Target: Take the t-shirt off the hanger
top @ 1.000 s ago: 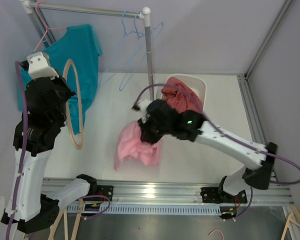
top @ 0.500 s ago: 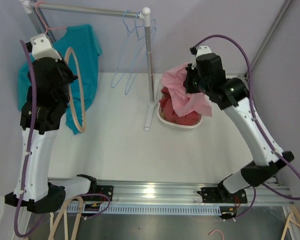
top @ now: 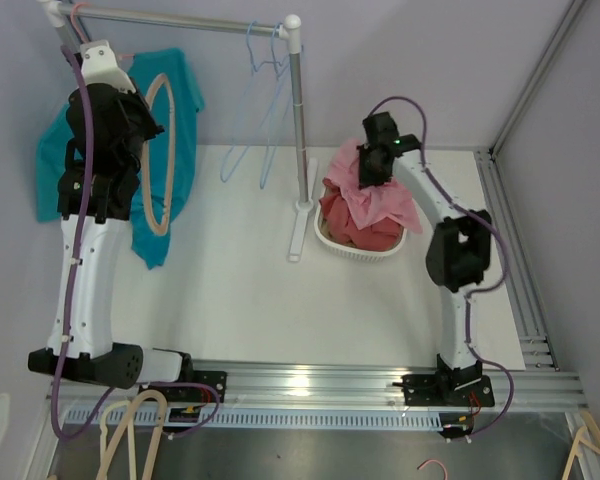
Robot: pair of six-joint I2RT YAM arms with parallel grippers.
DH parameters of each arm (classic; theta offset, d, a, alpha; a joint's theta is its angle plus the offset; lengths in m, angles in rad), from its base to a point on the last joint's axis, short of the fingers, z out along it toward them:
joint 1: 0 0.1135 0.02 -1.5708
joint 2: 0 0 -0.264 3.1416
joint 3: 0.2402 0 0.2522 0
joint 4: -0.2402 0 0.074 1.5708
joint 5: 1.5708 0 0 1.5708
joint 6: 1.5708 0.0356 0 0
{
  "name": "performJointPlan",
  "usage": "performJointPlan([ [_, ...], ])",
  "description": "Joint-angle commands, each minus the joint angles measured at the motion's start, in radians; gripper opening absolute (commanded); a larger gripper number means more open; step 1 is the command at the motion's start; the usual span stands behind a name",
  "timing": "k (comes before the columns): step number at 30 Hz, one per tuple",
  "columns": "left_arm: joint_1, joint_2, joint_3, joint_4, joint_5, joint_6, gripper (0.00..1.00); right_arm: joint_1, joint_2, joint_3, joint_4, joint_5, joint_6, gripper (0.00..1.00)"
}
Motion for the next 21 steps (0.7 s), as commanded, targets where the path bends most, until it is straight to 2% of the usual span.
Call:
performJointPlan([
  [1, 0.020, 0.033, 0.061, 0.047, 0.114, 0.007, 0.01, 0.004, 0.248, 0.108, -0.125, -0.057, 0.003, 0.00],
  [2, 0.020, 0.033, 0.060, 0.053, 0.117, 0.009, 0.01, 0.007, 0.316, 0.113, -0.145, -0.048, 0.009, 0.00],
  [5, 0.020, 0.035, 0.050, 0.085, 0.125, 0.020, 0.01, 0.003, 0.336, 0.035, -0.097, -0.048, 0.017, 0.00],
  [11, 0.020, 0.056, 0.060, 0.111, 0.134, 0.041, 0.01, -0.006, 0.284, -0.040, -0.055, -0.033, 0.016, 0.01],
  [15, 0.020, 0.055, 0.023, 0.169, 0.166, 0.052, 0.01, -0.008, 0.173, -0.115, -0.015, -0.037, 0.026, 0.10],
  [16, 0.020, 0.055, 0.018, 0.183, 0.174, 0.053, 0.01, -0.008, 0.127, -0.121, -0.012, -0.034, 0.034, 0.16],
  [17, 0.020, 0.056, 0.001, 0.209, 0.194, 0.058, 0.01, -0.008, 0.103, -0.125, -0.006, -0.028, 0.038, 0.26],
  [18, 0.020, 0.058, 0.001, 0.219, 0.202, 0.058, 0.01, -0.008, 0.080, -0.129, -0.004, -0.021, 0.042, 0.47],
  [20, 0.020, 0.075, 0.007, 0.228, 0.231, 0.061, 0.01, -0.008, 0.011, -0.137, 0.003, -0.005, 0.052, 0.71],
  [21, 0.020, 0.084, 0.012, 0.228, 0.240, 0.063, 0.01, -0.008, -0.008, -0.137, 0.005, -0.001, 0.054, 0.76],
])
